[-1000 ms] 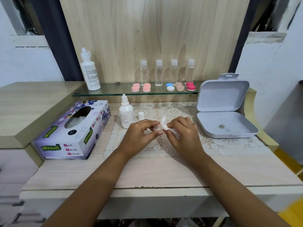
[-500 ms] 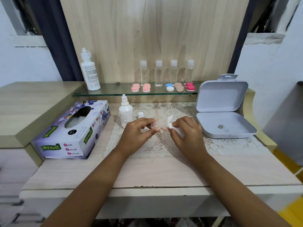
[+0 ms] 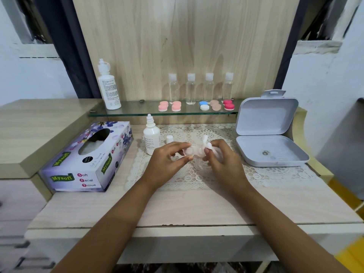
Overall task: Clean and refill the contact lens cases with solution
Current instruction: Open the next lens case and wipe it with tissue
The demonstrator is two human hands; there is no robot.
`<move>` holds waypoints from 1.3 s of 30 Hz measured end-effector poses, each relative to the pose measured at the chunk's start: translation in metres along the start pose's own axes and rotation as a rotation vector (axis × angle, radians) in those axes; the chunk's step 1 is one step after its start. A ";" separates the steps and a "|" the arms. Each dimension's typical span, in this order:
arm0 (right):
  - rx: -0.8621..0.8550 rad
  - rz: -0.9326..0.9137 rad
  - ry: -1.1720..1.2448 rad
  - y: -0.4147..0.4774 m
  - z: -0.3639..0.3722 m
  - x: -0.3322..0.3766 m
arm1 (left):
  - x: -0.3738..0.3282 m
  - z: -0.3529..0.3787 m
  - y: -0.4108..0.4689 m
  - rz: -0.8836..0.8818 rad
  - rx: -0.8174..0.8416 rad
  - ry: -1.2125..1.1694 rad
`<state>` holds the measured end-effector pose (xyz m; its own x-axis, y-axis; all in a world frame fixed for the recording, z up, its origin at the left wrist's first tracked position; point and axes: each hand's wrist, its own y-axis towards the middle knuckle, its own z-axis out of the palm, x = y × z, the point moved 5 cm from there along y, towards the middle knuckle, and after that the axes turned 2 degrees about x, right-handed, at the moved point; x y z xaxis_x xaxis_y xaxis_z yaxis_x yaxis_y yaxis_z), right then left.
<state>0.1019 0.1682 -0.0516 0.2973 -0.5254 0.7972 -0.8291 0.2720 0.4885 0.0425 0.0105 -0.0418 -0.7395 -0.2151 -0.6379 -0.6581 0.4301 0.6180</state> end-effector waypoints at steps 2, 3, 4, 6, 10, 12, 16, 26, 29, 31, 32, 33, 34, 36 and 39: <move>0.060 0.082 0.169 0.000 0.005 -0.001 | -0.001 0.001 -0.001 0.024 0.013 0.007; 0.067 0.088 0.206 0.000 0.006 0.000 | -0.001 0.002 -0.001 0.035 0.022 0.012; 0.070 0.090 0.225 0.001 0.006 0.001 | -0.001 0.002 -0.001 0.044 0.028 0.018; 0.079 0.096 0.246 0.001 0.006 0.002 | -0.001 0.003 -0.001 0.036 0.033 0.014; 0.061 0.115 0.228 0.002 0.005 -0.002 | 0.005 0.006 -0.002 -0.158 0.075 -0.113; 0.063 0.104 0.212 0.002 0.005 -0.001 | 0.009 0.007 -0.002 -0.215 0.079 -0.143; 0.089 0.073 0.109 -0.002 0.007 0.001 | 0.015 0.008 -0.002 -0.257 0.104 -0.042; 0.186 -0.010 -0.291 -0.007 0.010 0.002 | 0.021 0.010 -0.005 -0.192 0.238 0.214; 0.192 -0.032 -0.321 -0.006 0.011 0.002 | 0.021 0.010 -0.006 -0.188 0.236 0.201; 0.167 -0.035 -0.285 -0.005 0.011 0.003 | 0.022 0.010 -0.005 -0.189 0.224 0.196; 0.133 -0.033 -0.256 -0.004 0.009 0.003 | 0.023 0.010 -0.005 -0.195 0.223 0.190; 0.089 -0.028 -0.232 -0.003 0.007 0.003 | 0.024 0.009 -0.005 -0.205 0.228 0.184; 0.047 -0.018 -0.212 -0.002 0.004 0.003 | 0.024 0.009 -0.006 -0.216 0.236 0.183; 0.000 0.011 -0.171 -0.001 0.000 0.002 | 0.026 0.008 -0.006 -0.224 0.252 0.191; -0.029 0.005 -0.200 0.000 -0.004 0.000 | 0.027 0.009 -0.007 -0.230 0.275 0.197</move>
<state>0.1038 0.1713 -0.0502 0.1904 -0.6730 0.7147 -0.8156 0.2968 0.4968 0.0287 0.0098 -0.0678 -0.6082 -0.4855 -0.6280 -0.7668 0.5640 0.3066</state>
